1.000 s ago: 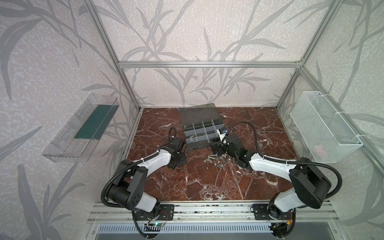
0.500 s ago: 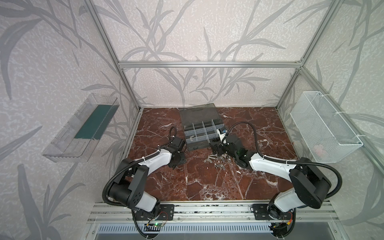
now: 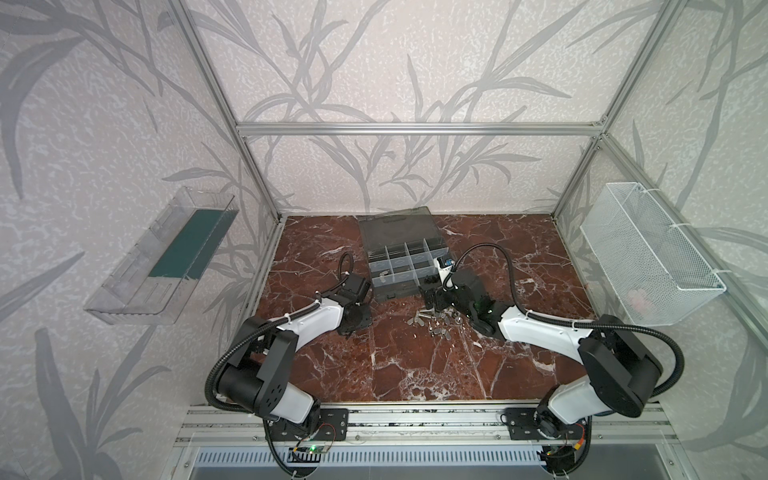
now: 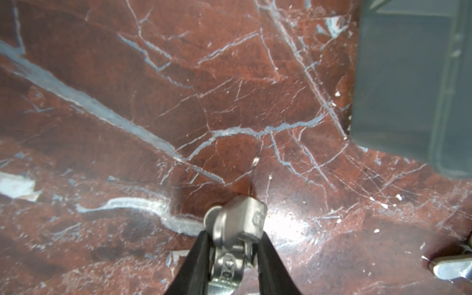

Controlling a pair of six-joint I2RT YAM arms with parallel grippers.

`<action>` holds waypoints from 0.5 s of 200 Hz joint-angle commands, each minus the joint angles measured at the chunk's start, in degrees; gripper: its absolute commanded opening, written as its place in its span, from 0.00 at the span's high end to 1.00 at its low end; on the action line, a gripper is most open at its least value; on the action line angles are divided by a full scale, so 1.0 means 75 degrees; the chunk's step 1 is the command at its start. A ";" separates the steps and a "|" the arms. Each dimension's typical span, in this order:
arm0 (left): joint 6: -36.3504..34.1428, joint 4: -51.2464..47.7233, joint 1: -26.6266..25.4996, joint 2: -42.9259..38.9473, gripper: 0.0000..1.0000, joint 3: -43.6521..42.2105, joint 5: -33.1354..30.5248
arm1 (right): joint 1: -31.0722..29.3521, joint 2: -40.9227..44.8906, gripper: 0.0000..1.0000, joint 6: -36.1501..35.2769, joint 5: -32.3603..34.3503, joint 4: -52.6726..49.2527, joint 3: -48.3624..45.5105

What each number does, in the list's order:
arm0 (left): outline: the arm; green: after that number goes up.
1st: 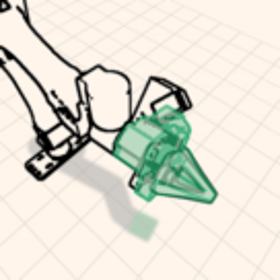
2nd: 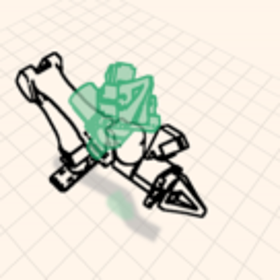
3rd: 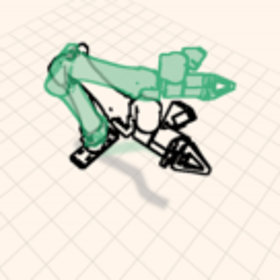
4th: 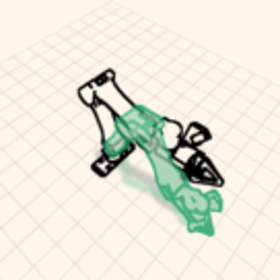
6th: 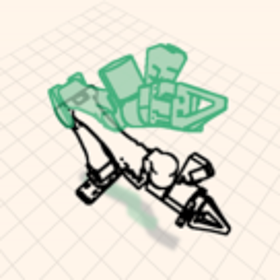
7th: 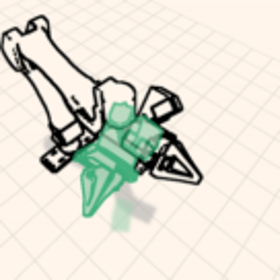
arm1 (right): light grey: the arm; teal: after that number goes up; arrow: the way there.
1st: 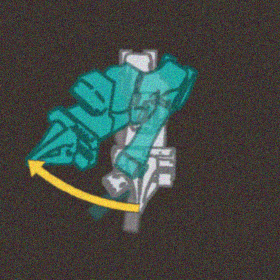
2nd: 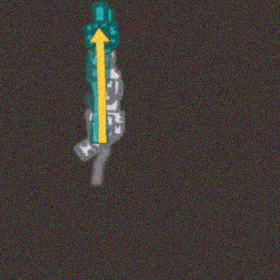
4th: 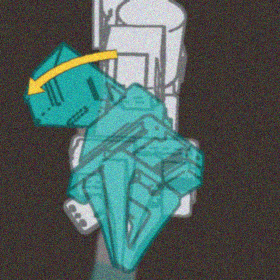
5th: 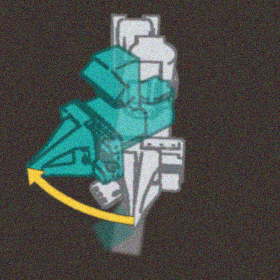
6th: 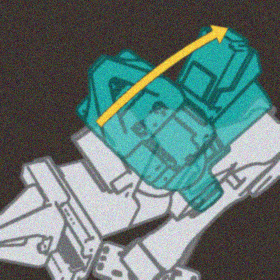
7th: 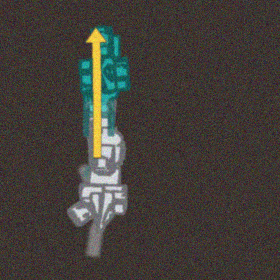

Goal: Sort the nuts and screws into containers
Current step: 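Lift the wing nut and carry it toward the box with the left gripper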

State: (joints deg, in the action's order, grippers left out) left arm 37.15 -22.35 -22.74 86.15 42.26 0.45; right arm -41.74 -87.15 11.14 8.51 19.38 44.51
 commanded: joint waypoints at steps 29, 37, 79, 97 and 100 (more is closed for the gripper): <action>0.0146 0.0205 -0.0060 0.0439 0.70 -0.0155 0.0432 | -0.0055 0.0135 0.01 0.0097 0.0025 0.0018 0.0012; 0.0157 0.0234 -0.0057 0.0471 0.70 -0.0138 0.0433 | -0.0050 0.0130 0.01 0.0097 0.0025 0.0012 0.0007; 0.0215 0.0331 -0.0195 0.0727 0.70 0.0096 0.0511 | -0.0057 0.0122 0.01 0.0097 0.0025 0.0018 0.0007; 0.0253 0.0343 -0.0310 0.0875 0.70 0.0230 0.0504 | -0.0049 0.0123 0.01 0.0097 0.0035 0.0018 0.0007; 0.0251 0.0361 -0.0324 0.0893 0.70 0.0246 0.0518 | -0.0049 0.0123 0.01 0.0097 0.0037 0.0018 0.0009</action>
State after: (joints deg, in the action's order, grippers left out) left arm 37.65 -17.87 -23.77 89.38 44.31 2.09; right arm -41.74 -87.15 11.16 8.51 19.38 44.51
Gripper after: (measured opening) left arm 0.298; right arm 0.991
